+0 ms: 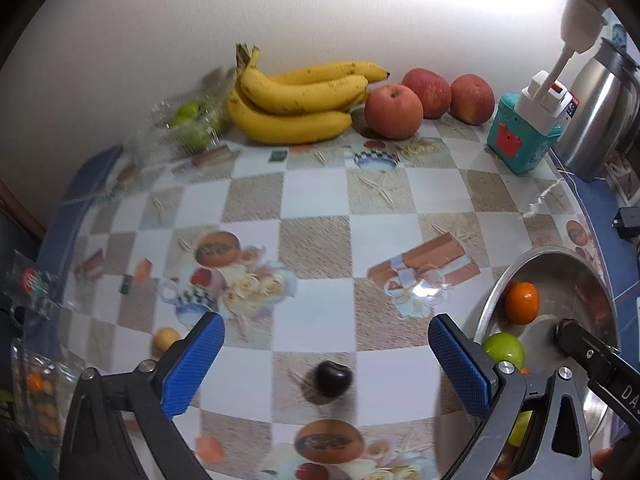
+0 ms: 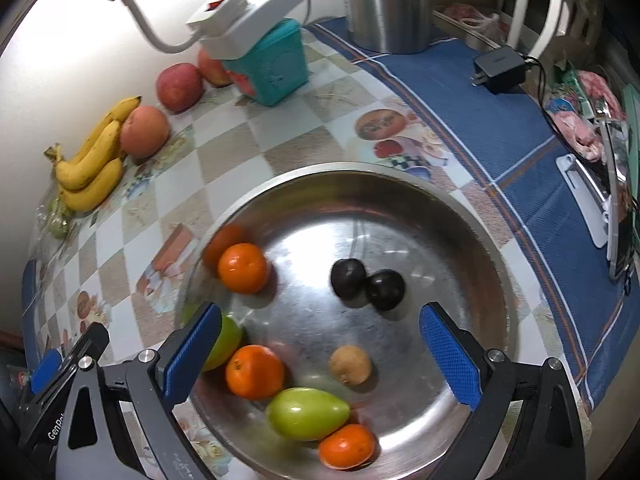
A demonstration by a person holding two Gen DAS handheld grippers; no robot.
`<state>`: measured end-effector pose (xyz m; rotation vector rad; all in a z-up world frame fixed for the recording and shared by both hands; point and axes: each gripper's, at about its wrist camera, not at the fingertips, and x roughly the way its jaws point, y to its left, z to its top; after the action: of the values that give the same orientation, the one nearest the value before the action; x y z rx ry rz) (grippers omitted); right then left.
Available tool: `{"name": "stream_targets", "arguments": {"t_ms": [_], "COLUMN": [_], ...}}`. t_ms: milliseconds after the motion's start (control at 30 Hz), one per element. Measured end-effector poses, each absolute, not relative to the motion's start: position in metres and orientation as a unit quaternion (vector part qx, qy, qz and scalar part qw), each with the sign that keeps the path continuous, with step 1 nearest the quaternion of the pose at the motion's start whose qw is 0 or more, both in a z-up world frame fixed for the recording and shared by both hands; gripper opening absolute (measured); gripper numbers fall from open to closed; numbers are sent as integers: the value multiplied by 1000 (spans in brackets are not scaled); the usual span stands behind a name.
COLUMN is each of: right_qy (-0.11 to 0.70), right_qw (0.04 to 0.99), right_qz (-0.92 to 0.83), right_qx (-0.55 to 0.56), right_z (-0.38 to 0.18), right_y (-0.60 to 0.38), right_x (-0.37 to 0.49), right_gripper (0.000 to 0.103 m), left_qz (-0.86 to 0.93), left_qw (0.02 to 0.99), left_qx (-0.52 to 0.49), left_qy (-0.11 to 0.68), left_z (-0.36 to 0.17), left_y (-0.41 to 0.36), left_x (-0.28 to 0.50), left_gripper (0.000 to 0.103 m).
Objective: Organize fruits
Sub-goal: 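Move both tools back from the basin toward the last plum and brown fruit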
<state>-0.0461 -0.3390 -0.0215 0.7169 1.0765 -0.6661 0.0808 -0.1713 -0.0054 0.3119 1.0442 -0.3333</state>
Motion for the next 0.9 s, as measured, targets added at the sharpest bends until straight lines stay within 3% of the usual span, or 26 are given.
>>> {"name": "stream_targets", "arguments": {"t_ms": [900], "right_qy": [516], "right_qw": [782], "right_qz": [-194], "right_qx": [291], "right_z": [-12], "right_y": [-273], "right_x": [6], "right_gripper": [99], "left_qz": [-67], "left_qw": [853], "left_qx": [101], "left_qy": [507], "left_z": [4], "left_y": [-61], "left_x": [127], "left_gripper": [103]}}
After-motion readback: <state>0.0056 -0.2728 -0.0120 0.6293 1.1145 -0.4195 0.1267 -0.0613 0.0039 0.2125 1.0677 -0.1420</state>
